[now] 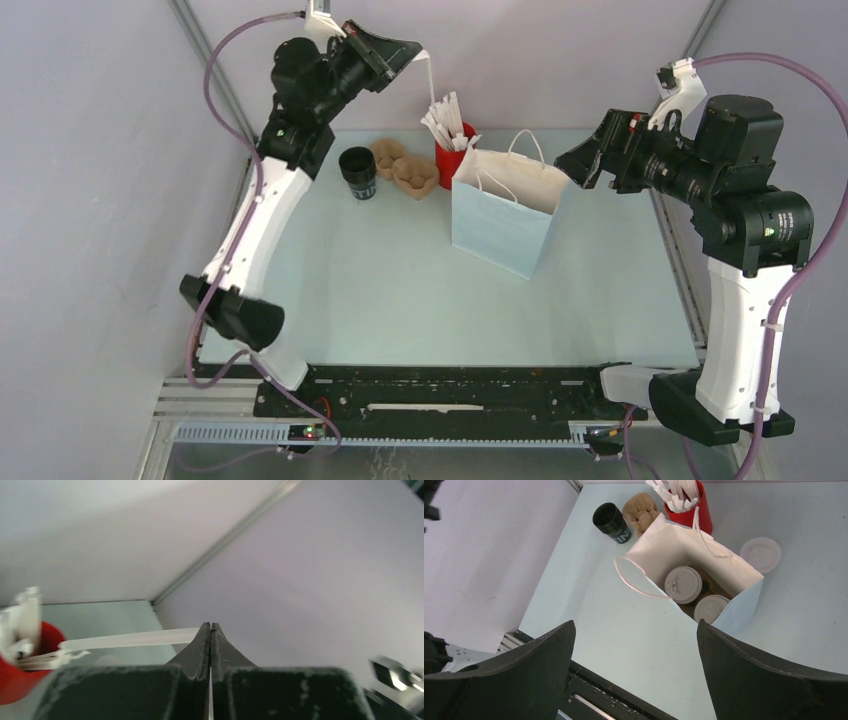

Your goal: Pack the takeout coffee

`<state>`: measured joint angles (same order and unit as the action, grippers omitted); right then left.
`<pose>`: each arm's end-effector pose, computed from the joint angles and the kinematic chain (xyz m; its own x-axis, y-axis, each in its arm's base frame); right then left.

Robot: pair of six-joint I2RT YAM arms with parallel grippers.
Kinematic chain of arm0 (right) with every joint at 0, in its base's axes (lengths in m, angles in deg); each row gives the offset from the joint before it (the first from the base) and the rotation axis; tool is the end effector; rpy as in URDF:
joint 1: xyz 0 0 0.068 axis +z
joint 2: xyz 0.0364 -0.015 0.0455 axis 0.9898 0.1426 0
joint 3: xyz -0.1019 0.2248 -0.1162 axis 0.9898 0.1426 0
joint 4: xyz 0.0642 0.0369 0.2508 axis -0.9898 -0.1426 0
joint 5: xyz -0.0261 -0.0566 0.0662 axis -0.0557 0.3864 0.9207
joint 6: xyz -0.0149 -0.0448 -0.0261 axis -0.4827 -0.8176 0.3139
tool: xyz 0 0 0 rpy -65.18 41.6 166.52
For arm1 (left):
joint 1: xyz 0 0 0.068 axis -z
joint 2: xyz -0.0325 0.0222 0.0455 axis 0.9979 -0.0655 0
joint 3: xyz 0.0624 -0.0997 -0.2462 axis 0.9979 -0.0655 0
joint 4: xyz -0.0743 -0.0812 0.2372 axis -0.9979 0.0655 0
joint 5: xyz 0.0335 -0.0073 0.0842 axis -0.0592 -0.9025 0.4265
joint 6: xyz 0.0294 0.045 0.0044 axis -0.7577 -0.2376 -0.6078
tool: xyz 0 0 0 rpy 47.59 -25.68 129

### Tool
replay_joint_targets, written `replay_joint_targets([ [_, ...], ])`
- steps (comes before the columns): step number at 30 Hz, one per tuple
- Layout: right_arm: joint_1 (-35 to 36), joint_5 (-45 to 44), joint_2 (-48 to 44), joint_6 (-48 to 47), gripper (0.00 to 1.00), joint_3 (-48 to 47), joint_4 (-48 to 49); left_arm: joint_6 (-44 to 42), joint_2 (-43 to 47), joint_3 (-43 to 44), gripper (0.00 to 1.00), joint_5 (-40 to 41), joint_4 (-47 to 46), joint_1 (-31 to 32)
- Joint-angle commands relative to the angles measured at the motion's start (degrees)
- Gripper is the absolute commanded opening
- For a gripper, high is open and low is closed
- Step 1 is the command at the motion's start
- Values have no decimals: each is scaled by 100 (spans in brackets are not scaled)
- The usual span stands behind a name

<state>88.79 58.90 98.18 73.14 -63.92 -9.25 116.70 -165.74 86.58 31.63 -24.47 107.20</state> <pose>0.1546 0.0327 0.5499 -0.4466 0.1606 -0.8802 -0.3741 0.8601 0.3467 0.3468 -0.1434 0.5235 -0.3642 -0.6614 -0.6556 0.5030 0.4528 -0.7362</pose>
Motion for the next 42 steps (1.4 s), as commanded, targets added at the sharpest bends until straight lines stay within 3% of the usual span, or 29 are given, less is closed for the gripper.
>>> replay_joint_targets([
  [1,-4,142,-136,161,100,-22,238,83,757,-43,0,-491,94,504],
  [12,-4,114,-430,149,100,93,217,363,270,-193,0,-561,46,1665],
  [21,186,-176,-657,-14,100,214,90,400,-228,-303,0,-568,76,2068],
  [24,264,-241,-681,-52,100,223,90,20,-180,-545,0,-274,57,2211],
  [28,304,-307,-724,-77,100,232,72,-72,-246,-921,0,-181,-467,2228],
  [35,295,-474,-859,-136,100,310,21,-267,-684,-835,0,-31,-993,2127],
  [42,331,-605,-947,-234,100,286,-49,-673,-948,-919,0,57,-1145,1897],
])
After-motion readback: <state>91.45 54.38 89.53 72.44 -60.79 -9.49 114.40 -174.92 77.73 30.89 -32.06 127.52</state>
